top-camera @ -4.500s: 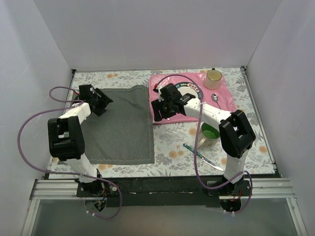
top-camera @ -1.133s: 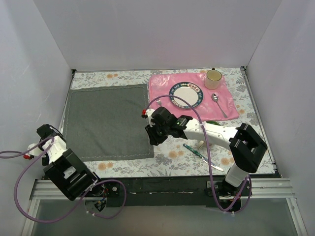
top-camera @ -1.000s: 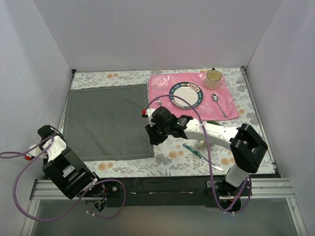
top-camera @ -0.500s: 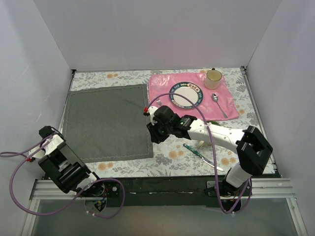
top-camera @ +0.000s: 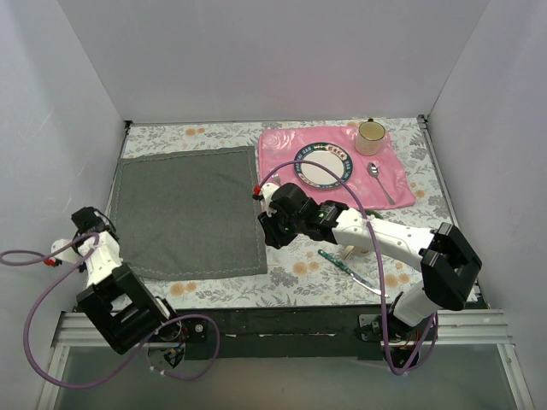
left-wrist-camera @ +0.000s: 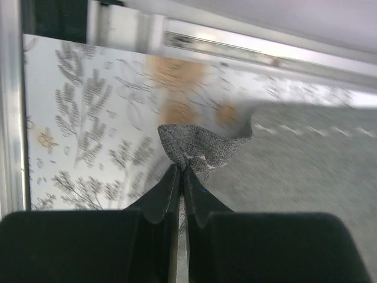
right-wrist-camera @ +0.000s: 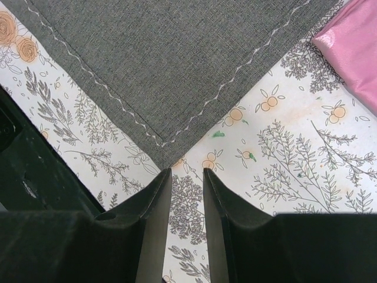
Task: Fold the napkin, place the utensils inside, and roll it up
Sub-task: Fold the napkin
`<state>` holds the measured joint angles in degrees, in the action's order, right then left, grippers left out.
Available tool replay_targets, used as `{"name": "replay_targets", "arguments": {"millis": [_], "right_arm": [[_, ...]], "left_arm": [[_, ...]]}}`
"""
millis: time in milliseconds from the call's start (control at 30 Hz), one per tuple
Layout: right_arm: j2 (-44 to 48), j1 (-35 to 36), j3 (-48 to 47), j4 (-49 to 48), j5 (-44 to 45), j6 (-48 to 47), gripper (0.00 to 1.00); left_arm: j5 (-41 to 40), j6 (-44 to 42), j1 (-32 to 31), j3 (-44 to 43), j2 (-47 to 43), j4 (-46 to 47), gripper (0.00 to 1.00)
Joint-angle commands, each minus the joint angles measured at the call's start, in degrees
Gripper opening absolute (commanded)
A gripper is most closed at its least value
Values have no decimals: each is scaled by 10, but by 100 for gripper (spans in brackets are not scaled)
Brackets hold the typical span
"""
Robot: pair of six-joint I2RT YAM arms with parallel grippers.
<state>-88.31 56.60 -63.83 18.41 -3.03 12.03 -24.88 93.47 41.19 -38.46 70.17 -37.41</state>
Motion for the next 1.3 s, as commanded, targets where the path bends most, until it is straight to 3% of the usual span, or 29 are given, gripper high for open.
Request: {"name": "replay_targets", "arguments": {"millis": [0, 133, 367, 567, 900, 1267], "right_arm": [[31, -7, 5, 8, -5, -3, 36], [53, -31, 3, 19, -13, 0, 36], [96, -94, 11, 25, -19, 2, 37], [116, -137, 27, 27, -20, -2, 38], [115, -180, 42, 30, -26, -9, 38], [90, -187, 33, 31, -36, -10, 38]], "left_arm": [[-67, 12, -120, -73, -32, -39, 0], [-90, -11, -227, -143, 19, -29, 0], [-36, -178, -433, -256, 155, 100, 0], [-3, -275, -528, -387, 303, 153, 0], [-8, -328, -589, -582, 474, 153, 0], [-33, -368, -621, -703, 555, 152, 0]]}}
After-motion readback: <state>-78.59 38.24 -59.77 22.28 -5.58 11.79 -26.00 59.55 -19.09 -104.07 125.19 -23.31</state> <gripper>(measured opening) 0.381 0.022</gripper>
